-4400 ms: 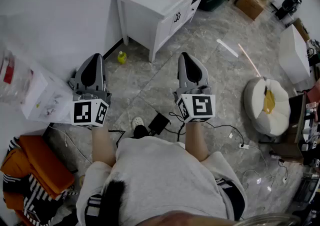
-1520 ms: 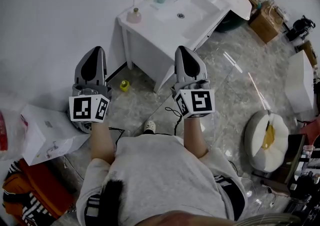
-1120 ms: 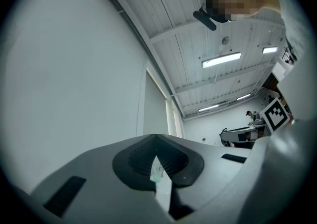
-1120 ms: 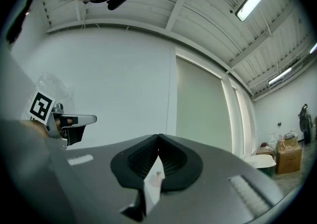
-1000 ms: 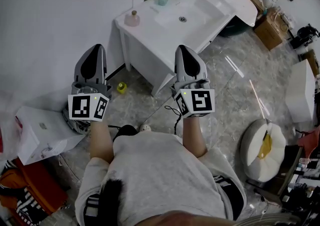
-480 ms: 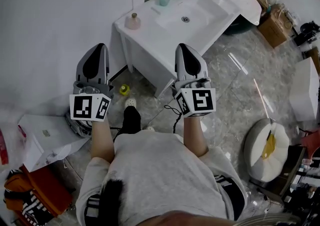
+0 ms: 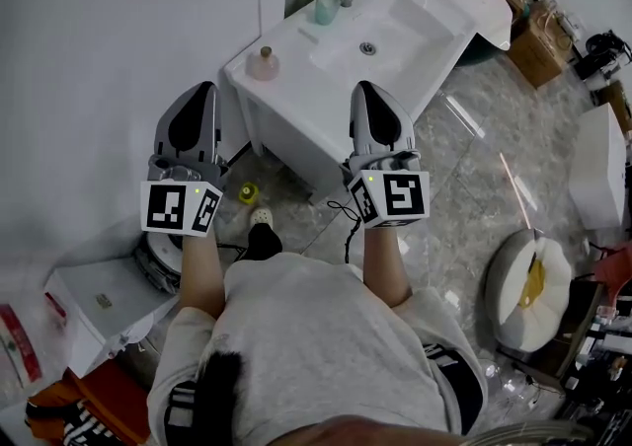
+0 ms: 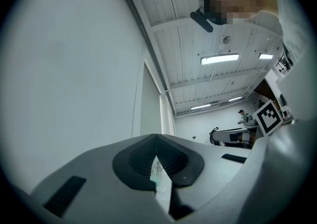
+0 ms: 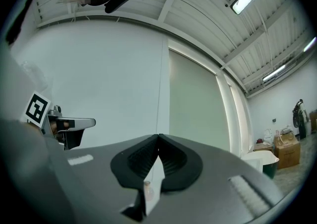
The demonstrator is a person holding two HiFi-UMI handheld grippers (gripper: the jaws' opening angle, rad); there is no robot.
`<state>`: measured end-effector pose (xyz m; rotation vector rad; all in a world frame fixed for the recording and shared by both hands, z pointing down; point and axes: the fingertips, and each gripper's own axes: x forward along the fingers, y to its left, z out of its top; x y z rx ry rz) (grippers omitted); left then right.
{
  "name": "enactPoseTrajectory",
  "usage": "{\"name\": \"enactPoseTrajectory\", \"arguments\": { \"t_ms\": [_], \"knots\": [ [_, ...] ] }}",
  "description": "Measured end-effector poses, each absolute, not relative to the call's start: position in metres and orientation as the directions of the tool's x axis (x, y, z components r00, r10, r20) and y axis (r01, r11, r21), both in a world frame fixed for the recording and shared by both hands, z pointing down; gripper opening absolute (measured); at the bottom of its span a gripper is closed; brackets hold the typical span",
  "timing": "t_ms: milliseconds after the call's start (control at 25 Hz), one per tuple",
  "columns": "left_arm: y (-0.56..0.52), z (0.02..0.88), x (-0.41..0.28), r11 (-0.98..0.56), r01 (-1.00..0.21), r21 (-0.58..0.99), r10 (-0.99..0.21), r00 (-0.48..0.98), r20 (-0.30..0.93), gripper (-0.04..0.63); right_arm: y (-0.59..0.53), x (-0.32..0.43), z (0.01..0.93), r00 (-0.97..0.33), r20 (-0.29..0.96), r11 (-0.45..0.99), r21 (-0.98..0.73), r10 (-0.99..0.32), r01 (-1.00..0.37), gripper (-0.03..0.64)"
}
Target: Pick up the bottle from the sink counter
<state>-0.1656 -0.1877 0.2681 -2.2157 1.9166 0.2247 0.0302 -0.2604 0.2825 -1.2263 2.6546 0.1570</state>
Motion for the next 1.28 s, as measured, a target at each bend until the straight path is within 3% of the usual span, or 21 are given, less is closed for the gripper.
{"name": "enactPoseTrajectory", "arguments": {
  "t_ms": [680,1280],
  "knots": [
    [-0.294,0.287,-0.248,-0.235,-0.972,-0.025,-0.949,0.235,-0.210,0.008,-0.347,-0.054,0.298,-0.578,-0.198,0.587,0.017,-0.791,-0.809,0.011],
    [-0.360,0.343,-0.263,-0.342,-0.939,0.022,-0.936,0.339,-0.091,0.008,-0.397,-0.083,0.343,-0.524,-0.102,0.529,-0.035,-0.846,-0.848,0.011]
  ]
}}
